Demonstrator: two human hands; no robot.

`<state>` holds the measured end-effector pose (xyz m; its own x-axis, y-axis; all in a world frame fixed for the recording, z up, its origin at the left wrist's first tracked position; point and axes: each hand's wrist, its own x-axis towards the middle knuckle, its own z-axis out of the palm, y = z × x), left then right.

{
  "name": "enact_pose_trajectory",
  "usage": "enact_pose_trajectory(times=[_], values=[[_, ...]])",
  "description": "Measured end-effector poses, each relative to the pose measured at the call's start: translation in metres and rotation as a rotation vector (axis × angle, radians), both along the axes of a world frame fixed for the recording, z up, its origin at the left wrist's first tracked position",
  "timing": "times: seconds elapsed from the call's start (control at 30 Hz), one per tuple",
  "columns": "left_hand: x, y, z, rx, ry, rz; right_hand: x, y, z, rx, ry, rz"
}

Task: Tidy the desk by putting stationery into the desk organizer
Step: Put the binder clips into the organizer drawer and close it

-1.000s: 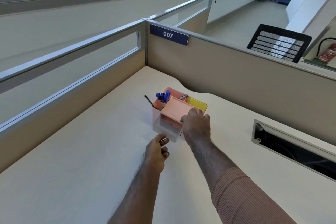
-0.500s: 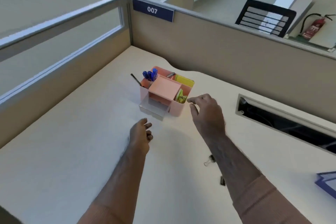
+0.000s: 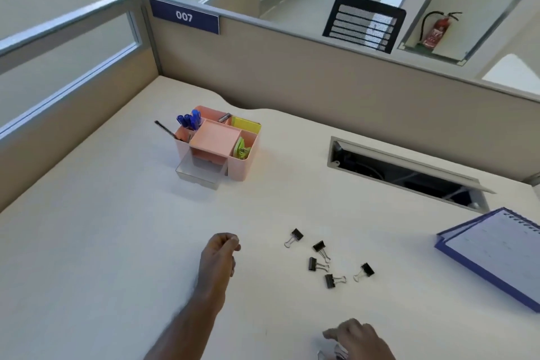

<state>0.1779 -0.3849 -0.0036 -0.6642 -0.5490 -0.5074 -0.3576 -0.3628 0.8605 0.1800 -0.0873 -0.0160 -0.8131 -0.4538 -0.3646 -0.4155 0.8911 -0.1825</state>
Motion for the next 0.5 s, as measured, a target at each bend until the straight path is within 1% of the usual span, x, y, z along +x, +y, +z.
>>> enact_pose_trajectory(times=[0.03,0.07,0.13,0.17,0.27,0.33,0.4,0.5], values=[[0.001,0.007,0.001,0.001,-0.004,-0.032,0.007,0.003,-0.004,-0.014,-0.016,0.051],[0.001,0.014,0.002,0.002,-0.008,-0.061,0.014,0.002,-0.002,-0.01,-0.037,0.041],[0.003,0.026,0.002,0.008,-0.012,-0.112,0.018,0.003,-0.01,0.0,0.077,0.059],[0.003,0.031,0.003,0.013,-0.014,-0.132,0.016,-0.001,-0.008,0.004,0.094,0.071],[0.004,0.044,0.005,0.034,-0.025,-0.193,0.014,0.004,-0.022,0.016,0.048,0.031],[0.006,0.052,0.004,0.046,-0.034,-0.231,0.012,0.007,-0.032,0.01,0.062,0.029],[0.009,0.057,0.002,0.041,-0.054,-0.265,0.012,0.0,-0.031,-0.004,0.071,0.019],[0.013,0.065,-0.002,0.025,-0.092,-0.33,0.012,-0.013,-0.02,-0.025,0.134,0.027]])
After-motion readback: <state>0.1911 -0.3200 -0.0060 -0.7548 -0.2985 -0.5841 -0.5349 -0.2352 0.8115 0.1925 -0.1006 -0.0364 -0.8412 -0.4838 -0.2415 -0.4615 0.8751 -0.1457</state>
